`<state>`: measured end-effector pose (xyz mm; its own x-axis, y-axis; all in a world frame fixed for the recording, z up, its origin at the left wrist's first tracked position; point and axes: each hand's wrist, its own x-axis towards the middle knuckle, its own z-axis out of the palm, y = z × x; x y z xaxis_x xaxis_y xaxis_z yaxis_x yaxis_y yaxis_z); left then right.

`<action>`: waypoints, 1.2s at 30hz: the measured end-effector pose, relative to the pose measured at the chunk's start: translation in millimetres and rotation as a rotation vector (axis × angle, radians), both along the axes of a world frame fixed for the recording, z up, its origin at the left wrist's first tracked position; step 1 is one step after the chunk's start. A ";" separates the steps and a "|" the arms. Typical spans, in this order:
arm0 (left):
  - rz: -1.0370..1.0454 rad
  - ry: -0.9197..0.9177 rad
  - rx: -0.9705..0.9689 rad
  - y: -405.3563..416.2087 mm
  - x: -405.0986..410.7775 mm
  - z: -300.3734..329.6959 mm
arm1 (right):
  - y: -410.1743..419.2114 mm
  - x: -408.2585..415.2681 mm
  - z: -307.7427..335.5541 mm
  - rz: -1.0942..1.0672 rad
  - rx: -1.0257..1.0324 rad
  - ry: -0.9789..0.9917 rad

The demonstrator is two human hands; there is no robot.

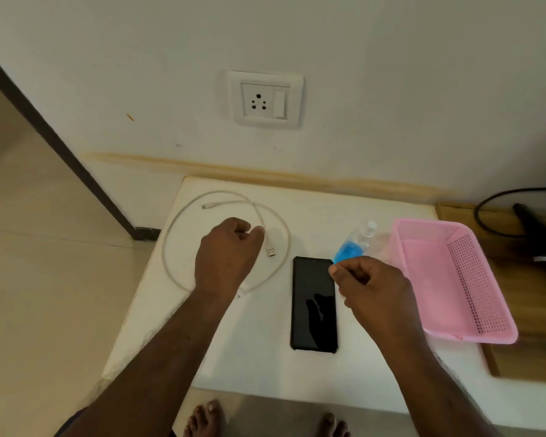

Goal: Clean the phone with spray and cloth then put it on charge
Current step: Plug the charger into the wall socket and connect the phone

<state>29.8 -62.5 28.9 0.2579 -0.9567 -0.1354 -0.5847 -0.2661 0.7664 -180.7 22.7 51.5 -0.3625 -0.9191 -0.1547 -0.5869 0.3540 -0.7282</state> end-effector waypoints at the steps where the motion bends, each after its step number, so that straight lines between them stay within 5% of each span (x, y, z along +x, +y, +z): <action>1: 0.011 -0.002 -0.006 -3.8 8.9 0.1 | -1.0 5.6 1.1 0.027 -0.007 -0.027; 7: -0.138 -0.138 0.056 -18.2 45.1 -11.2 | -22.4 50.0 -0.8 0.241 0.062 0.097; 14: -0.382 -0.348 0.098 -14.2 45.7 -31.7 | -59.2 51.0 -23.7 0.236 0.171 0.194; 27: -0.326 -0.308 0.062 -14.8 48.3 -34.6 | -158.3 101.4 -46.0 0.349 -0.031 0.516; 36: -0.312 -0.261 0.045 -18.1 49.2 -35.0 | -193.1 103.6 -63.9 0.417 0.023 0.699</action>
<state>79.0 -80.6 -6.1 -0.0124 -0.9890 -0.1473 -0.8160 -0.0751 0.5731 -77.1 -170.4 -12.4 -0.0109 -0.9991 -0.0403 -0.9900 0.0165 -0.1401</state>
